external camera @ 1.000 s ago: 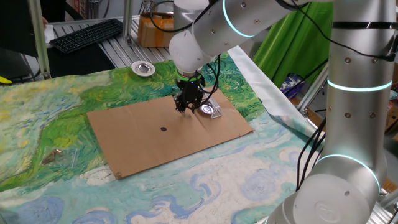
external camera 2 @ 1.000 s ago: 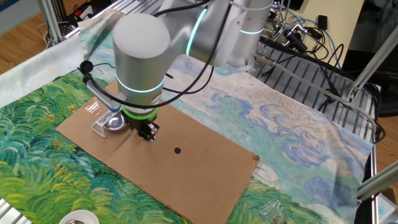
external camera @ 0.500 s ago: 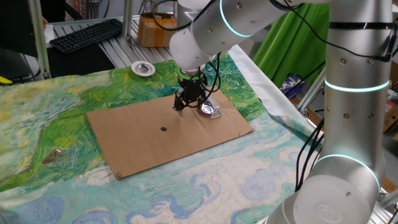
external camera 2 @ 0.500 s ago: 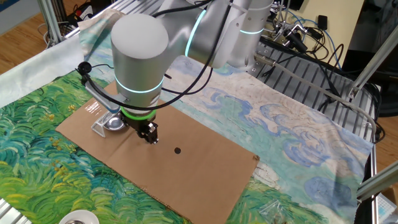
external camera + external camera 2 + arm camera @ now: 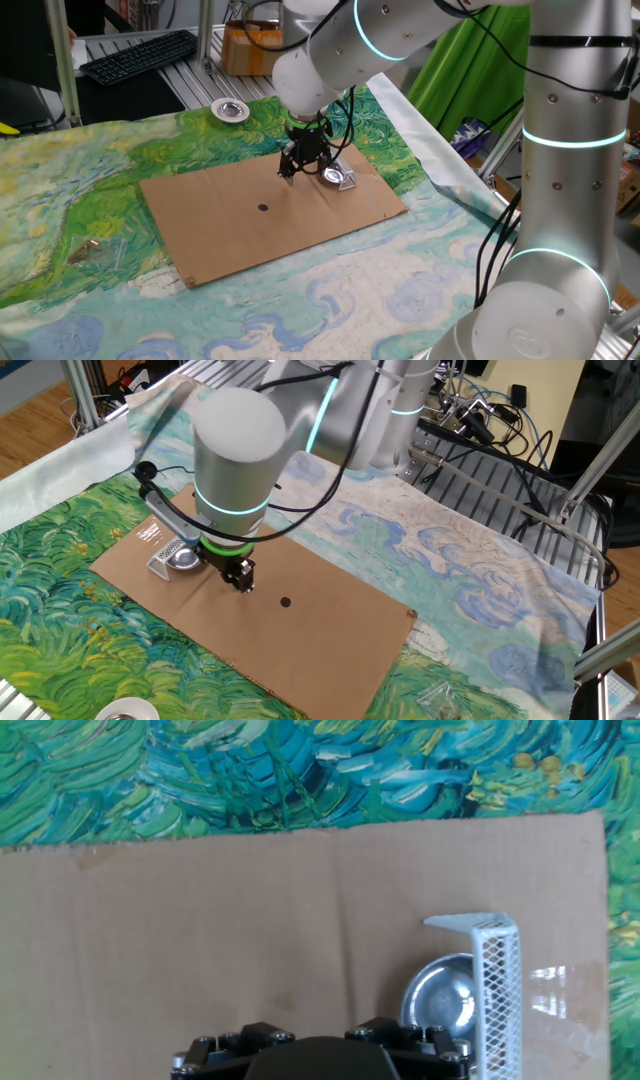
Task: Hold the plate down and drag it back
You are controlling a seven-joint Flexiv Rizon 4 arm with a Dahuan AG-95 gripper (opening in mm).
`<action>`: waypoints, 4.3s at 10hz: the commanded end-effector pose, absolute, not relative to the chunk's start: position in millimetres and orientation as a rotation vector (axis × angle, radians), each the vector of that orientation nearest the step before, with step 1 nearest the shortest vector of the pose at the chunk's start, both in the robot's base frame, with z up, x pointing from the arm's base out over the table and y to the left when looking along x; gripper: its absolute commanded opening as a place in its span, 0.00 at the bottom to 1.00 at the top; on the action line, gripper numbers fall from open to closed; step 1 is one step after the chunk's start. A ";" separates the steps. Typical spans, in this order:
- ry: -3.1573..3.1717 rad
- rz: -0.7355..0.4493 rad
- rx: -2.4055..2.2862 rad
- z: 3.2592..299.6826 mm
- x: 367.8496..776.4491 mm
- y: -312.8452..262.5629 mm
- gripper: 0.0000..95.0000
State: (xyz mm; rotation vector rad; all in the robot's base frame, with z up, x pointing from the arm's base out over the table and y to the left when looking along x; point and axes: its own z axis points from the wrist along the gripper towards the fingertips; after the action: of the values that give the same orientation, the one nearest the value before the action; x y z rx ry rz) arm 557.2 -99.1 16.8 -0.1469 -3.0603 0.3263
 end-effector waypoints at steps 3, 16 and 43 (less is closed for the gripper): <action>-3.060 0.302 -0.120 17.6 557.3 -99.8 0.60; -3.055 0.268 -0.040 19.7 558.2 -101.4 0.00; -2.952 0.692 0.165 36.6 579.9 -129.8 0.00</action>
State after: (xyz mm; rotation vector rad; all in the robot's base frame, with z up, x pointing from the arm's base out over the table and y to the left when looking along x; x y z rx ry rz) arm 580.5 -131.1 36.9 0.1658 -2.9501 0.6979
